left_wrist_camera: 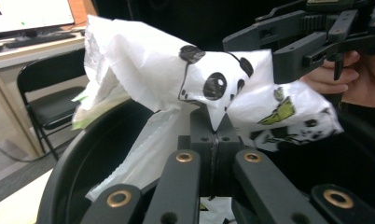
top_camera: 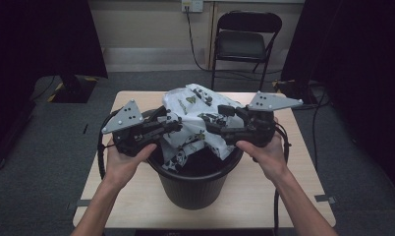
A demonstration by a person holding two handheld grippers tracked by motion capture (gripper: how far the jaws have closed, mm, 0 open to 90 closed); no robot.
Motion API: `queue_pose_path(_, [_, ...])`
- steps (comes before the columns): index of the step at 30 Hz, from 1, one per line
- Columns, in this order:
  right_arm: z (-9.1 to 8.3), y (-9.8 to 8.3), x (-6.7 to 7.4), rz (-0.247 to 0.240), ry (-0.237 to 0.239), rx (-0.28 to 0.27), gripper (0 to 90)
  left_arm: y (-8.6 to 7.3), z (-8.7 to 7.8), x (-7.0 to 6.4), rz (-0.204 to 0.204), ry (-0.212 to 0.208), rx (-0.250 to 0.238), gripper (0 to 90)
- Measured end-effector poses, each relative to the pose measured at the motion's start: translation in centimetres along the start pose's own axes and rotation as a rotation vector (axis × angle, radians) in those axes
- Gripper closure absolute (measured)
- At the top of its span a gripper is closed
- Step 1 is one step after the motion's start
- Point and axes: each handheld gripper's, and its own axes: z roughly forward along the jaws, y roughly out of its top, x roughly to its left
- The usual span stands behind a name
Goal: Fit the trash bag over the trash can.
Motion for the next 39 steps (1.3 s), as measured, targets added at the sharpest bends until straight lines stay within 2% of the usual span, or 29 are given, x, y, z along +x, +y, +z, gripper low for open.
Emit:
queue_pose_path(4, [-0.4,-1.6,-1.7,0.022,-0.032,0.019,29.8,-0.6,0.2,0.2,-0.007,-0.001,0.019,90.0])
queue_pose_path(8, [-0.5,-2.6,-3.3,0.069,-0.065,0.032,29.5,-0.9,0.2,0.5,-0.013,0.008,0.023,90.0])
queue_pose_path(12, [-0.6,-3.0,-4.1,0.109,-0.071,0.026,32.6,-1.0,0.0,0.6,-0.027,0.011,0.026,90.0])
queue_pose_path(14, [-0.6,-2.9,-4.1,0.116,-0.079,0.030,47.6,-1.1,-0.1,0.7,-0.026,0.011,0.024,90.0])
queue_pose_path(15, [-0.6,-2.9,-4.2,0.118,-0.068,0.028,54.4,-1.1,-0.2,0.7,-0.031,0.008,0.020,90.0])
queue_pose_path(17, [-0.5,-2.9,-4.1,0.105,-0.076,0.015,72.2,-1.2,-0.3,0.7,-0.036,0.006,0.016,88.3])
queue_pose_path(18, [-0.5,-2.8,-4.0,0.102,-0.067,0.013,78.1,-1.2,-0.4,0.7,-0.038,0.008,0.013,85.2])
queue_pose_path(19, [-0.4,-2.7,-4.0,0.100,-0.078,0.003,84.0,-1.2,-0.5,0.6,-0.037,0.010,0.012,81.8])
queue_pose_path(21, [-0.2,-2.5,-3.9,0.101,-0.044,0.001,90.0,-1.2,-0.6,0.3,-0.029,0.000,0.009,81.9])
queue_pose_path(23, [0.1,-2.2,-3.8,0.095,-0.036,0.007,90.0,-1.1,-0.9,0.2,-0.023,0.007,0.013,79.0])
queue_pose_path(25, [0.2,-2.0,-3.6,0.090,-0.031,0.002,90.0,-1.0,-1.3,0.3,-0.021,0.009,0.006,85.3])
queue_pose_path(26, [0.2,-2.0,-3.6,0.087,-0.028,-0.002,83.4,-0.9,-1.5,0.4,-0.027,0.010,0.007,85.9])
queue_pose_path(27, [0.2,-1.9,-3.7,0.089,-0.038,-0.004,68.3,-0.9,-1.5,0.5,-0.021,0.007,0.013,88.2])
queue_pose_path(28, [0.2,-1.8,-3.8,0.094,-0.058,0.003,59.6,-0.9,-1.5,0.5,-0.021,0.007,0.012,88.3])
queue_pose_path(31, [0.2,-1.9,-4.3,0.126,-0.080,0.030,39.3,-1.0,-1.5,0.5,-0.021,0.004,0.009,88.3])
queue_pose_path(32, [0.3,-2.0,-4.6,0.138,-0.091,0.044,36.3,-1.1,-1.5,0.5,-0.020,0.004,0.011,88.3])
queue_pose_path(34, [0.5,-2.3,-4.9,0.151,-0.102,0.045,35.8,-1.2,-1.4,0.5,-0.017,0.003,0.018,88.6])
queue_pose_path(36, [0.5,-2.3,-5.1,0.171,-0.090,0.038,35.9,-1.4,-1.4,0.5,-0.020,0.003,0.016,89.6])
queue_pose_path(39, [0.6,-2.1,-4.9,0.156,-0.113,0.058,37.5,-1.6,-1.5,0.7,-0.029,0.011,0.016,89.6])
